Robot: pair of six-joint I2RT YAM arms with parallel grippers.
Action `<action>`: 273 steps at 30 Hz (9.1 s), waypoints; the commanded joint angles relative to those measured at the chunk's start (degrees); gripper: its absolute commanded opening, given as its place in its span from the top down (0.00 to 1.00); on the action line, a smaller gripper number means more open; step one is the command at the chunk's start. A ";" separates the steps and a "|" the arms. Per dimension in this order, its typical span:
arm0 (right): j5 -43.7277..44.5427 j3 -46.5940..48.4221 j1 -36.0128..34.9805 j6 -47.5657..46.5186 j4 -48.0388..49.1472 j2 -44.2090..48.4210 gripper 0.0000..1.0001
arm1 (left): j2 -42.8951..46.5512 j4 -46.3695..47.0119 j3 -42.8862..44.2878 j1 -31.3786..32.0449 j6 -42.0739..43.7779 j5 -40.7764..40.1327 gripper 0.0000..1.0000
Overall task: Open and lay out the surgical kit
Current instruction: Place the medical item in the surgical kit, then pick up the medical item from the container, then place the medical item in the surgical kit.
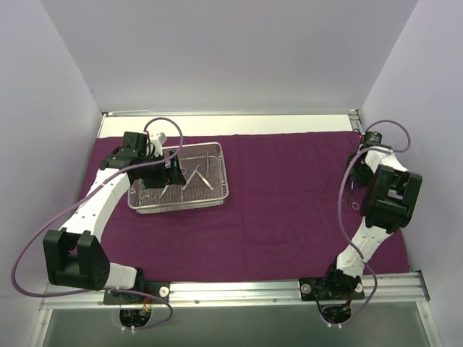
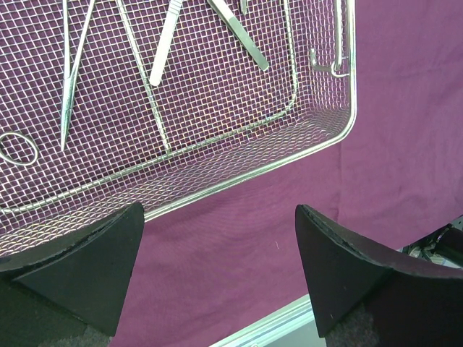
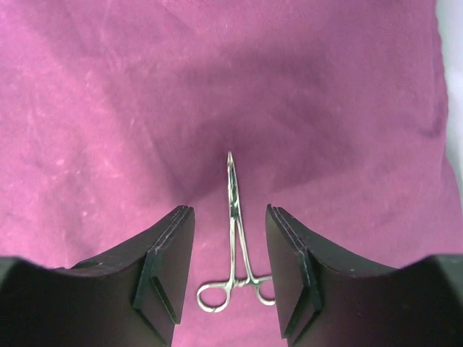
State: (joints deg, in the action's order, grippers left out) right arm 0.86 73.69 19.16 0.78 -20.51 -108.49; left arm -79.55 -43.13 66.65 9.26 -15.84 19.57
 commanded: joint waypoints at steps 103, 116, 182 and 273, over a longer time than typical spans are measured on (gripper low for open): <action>-13.69 9.02 -33.75 16.36 -5.15 18.57 0.37 | -59.23 -18.39 47.43 -2.23 11.88 -25.99 0.64; -14.04 7.35 -33.92 18.38 -3.22 20.16 0.37 | -49.83 -20.84 47.60 -3.37 9.87 -22.74 0.98; -23.10 23.96 -55.98 37.54 9.26 2.40 0.98 | -14.06 28.20 17.11 8.59 -31.54 11.80 0.97; 15.66 -7.33 -15.99 3.53 -2.34 -0.76 0.73 | -11.86 16.06 7.35 -8.91 -10.18 13.91 0.30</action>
State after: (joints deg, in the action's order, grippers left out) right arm 16.38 67.40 2.70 3.55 -20.82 -107.70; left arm -91.02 -29.85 72.16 0.69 -25.96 32.01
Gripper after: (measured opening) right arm 0.270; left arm 0.698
